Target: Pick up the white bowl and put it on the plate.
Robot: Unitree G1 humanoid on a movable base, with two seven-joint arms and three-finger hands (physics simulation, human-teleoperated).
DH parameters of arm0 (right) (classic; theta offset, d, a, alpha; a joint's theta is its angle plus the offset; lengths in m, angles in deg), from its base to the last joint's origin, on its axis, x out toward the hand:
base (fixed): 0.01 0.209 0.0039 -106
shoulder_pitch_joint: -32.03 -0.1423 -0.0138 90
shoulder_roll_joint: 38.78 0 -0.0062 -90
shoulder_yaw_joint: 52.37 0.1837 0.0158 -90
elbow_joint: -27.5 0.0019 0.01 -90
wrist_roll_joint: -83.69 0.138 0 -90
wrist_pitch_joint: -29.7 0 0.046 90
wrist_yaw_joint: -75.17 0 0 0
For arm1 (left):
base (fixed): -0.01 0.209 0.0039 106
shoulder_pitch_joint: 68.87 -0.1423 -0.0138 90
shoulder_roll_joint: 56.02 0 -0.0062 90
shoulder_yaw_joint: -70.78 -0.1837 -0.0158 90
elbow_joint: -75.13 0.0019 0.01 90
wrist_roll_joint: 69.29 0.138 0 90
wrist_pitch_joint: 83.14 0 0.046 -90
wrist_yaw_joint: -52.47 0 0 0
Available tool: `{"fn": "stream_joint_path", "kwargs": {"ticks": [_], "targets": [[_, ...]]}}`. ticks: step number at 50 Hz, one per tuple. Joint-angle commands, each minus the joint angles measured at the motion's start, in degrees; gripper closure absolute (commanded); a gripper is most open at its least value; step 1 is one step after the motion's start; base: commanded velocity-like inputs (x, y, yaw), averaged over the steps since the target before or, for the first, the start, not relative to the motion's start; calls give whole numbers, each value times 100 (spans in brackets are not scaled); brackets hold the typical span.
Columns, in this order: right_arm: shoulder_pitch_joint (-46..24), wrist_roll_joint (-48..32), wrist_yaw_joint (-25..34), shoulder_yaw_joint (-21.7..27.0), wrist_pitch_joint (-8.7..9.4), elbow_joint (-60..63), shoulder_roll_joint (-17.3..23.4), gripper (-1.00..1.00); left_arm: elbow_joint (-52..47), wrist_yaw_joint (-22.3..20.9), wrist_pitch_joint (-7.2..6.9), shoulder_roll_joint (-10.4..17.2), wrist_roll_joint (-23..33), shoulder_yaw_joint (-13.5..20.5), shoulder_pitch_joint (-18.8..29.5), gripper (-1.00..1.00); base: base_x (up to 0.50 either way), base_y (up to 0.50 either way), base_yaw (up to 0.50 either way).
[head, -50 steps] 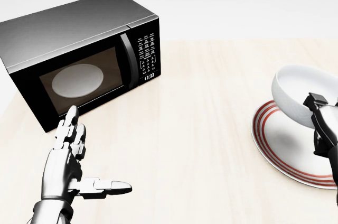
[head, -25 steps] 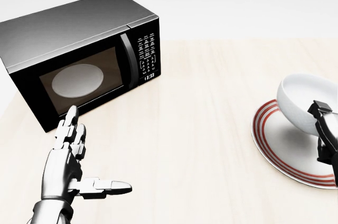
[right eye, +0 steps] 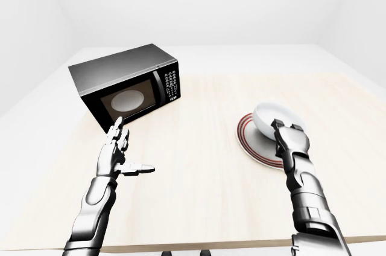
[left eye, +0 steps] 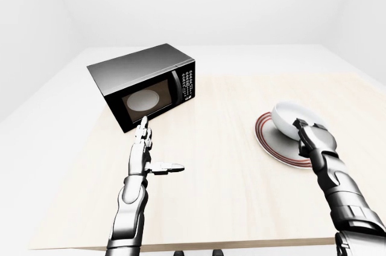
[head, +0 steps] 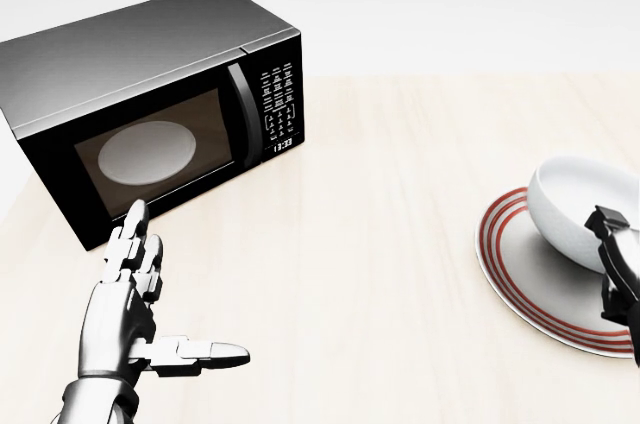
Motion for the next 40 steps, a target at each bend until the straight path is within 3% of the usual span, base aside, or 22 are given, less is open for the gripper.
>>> {"fn": "stream_joint_path", "kwargs": {"ticks": [1,22,24,25,36,40], "targets": [[-41,20,-140,50,-15,5,39,100,0,0,0,0,0,0,0,-100,0,0,0],[10,45,-90,59,6,40,30,100,0,0,0,0,0,0,0,-100,0,0,0],[23,40,-67,61,27,68,25,-45,0,0,0,0,0,0,0,-100,0,0,0],[-7,39,-81,54,16,0,24,-100,0,0,0,0,0,0,0,-100,0,0,0],[157,128,182,138,80,459,-52,-100,0,0,0,0,0,0,0,-100,0,0,0],[352,157,489,279,186,1099,-103,-100,0,0,0,0,0,0,0,-100,0,0,0]]}}
